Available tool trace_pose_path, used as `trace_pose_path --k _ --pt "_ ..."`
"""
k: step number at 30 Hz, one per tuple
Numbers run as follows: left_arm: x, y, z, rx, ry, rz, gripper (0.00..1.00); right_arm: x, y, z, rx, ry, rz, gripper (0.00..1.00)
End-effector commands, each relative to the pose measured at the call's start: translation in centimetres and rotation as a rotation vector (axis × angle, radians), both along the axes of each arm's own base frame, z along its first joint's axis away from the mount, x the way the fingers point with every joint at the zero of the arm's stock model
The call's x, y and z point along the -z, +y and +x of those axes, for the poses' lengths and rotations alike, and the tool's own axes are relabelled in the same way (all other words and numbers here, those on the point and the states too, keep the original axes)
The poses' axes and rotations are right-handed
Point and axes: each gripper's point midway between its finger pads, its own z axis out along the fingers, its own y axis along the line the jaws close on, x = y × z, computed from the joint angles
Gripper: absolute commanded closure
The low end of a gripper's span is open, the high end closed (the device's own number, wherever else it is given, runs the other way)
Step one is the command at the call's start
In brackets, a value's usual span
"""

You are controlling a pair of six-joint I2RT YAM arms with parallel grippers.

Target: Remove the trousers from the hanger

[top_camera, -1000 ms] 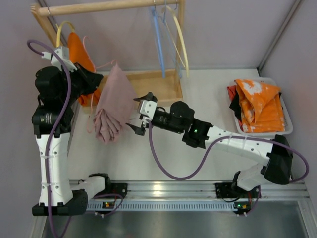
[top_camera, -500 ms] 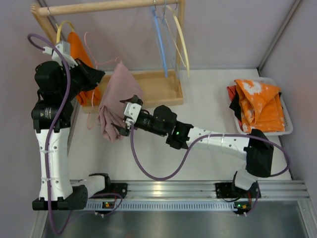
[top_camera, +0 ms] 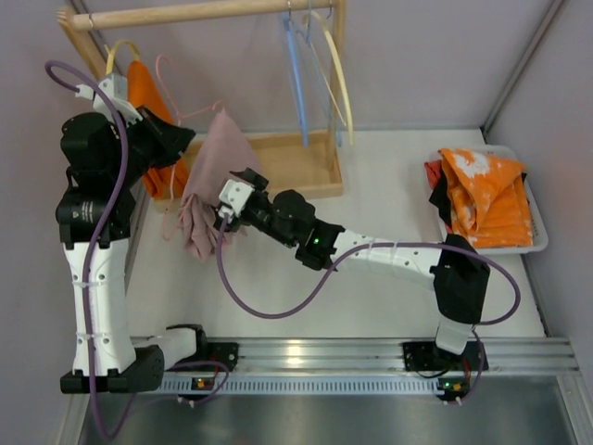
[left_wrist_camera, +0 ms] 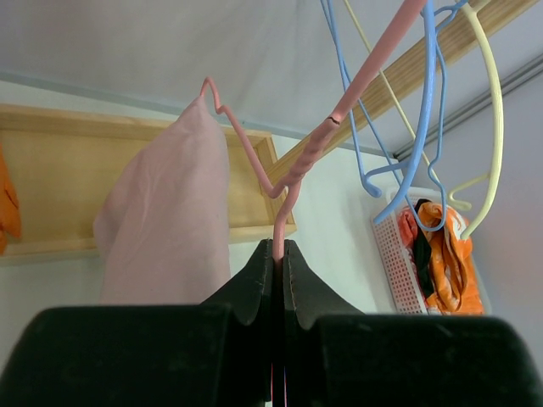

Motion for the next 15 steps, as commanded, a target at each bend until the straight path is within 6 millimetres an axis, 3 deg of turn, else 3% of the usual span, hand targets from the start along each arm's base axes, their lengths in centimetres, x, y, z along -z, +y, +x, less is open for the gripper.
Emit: trace_pose_path --k 1,4,5,10,15 --pt "-4.6 -0.3 -0.4 0.013 -0.152 -0.020 1.00 -4.1 -1.4 2.2 0.073 -0.030 0.091 0.20" --pt "-4.5 -0.2 -0.2 0.009 -0.149 -0.018 1.00 -4.6 -1.3 0.8 -0.026 0.004 0.111 0.14" --pt "-4.4 -0.2 -0.1 0.007 -0.147 -0.017 1.00 -5.9 -1.7 -0.4 -0.095 0.001 0.130 0.08" --pt "-4.5 -0.2 0.0 0.009 -0.148 -0.018 1.00 -5.9 -0.9 -4.9 -0.280 0.032 0.092 0.01" --pt "-4.8 -0.2 -0.2 0.011 -0.155 -0.018 1.00 -5.3 0.1 -3.0 -0.195 0.035 0.083 0.01"
